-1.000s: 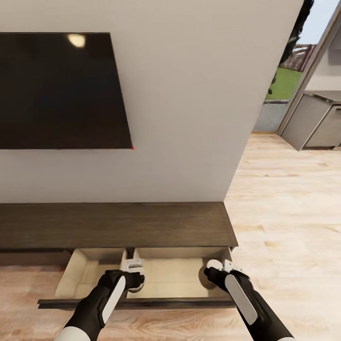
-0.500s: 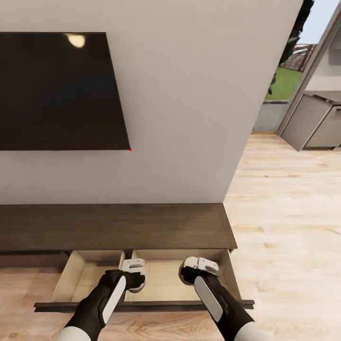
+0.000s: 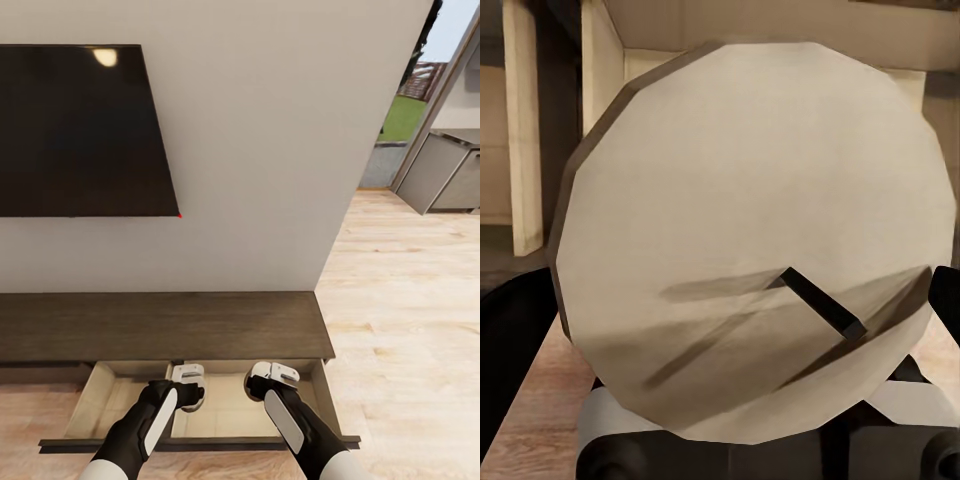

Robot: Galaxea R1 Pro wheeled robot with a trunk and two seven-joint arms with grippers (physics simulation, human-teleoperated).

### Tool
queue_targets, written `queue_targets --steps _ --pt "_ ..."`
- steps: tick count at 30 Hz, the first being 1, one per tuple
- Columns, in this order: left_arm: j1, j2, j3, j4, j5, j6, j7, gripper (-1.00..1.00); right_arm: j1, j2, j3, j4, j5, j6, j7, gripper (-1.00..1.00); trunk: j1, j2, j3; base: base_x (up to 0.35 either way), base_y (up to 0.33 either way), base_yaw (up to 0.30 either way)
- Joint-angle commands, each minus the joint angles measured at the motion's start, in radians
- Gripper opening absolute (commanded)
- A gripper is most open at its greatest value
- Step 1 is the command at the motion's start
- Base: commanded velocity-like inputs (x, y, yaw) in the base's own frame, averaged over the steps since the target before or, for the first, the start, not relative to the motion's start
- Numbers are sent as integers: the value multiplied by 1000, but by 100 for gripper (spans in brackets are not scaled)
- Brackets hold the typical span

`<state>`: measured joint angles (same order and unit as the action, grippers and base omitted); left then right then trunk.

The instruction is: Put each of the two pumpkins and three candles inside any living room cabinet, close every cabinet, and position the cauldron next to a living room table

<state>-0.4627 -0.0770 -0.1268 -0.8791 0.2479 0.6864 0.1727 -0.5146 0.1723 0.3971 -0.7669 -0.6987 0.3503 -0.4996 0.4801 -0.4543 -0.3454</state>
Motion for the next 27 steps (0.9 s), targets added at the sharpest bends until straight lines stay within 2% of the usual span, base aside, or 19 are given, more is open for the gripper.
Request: queue_targets --steps 1,11,25,27 --pt "-1 0 -2 -1 10 4 10 -100 -1 -1 3 -2 -7 3 -8 -100 1 -2 -2 43 -12 0" --pt "-1 0 -2 -8 10 4 10 -100 -1 -1 3 -2 -7 3 -7 -100 1 -2 -2 9 -3 0" --pt "-1 0 -5 -3 6 -16 10 -100 -1 -2 3 -2 4 -18 3 -100 54 -100 -46 0 0 0" --pt "-1 0 -17 -1 6 -21 10 -100 -1 -2 3 -1 4 -21 6 -100 62 -114 -52 0 0 0"
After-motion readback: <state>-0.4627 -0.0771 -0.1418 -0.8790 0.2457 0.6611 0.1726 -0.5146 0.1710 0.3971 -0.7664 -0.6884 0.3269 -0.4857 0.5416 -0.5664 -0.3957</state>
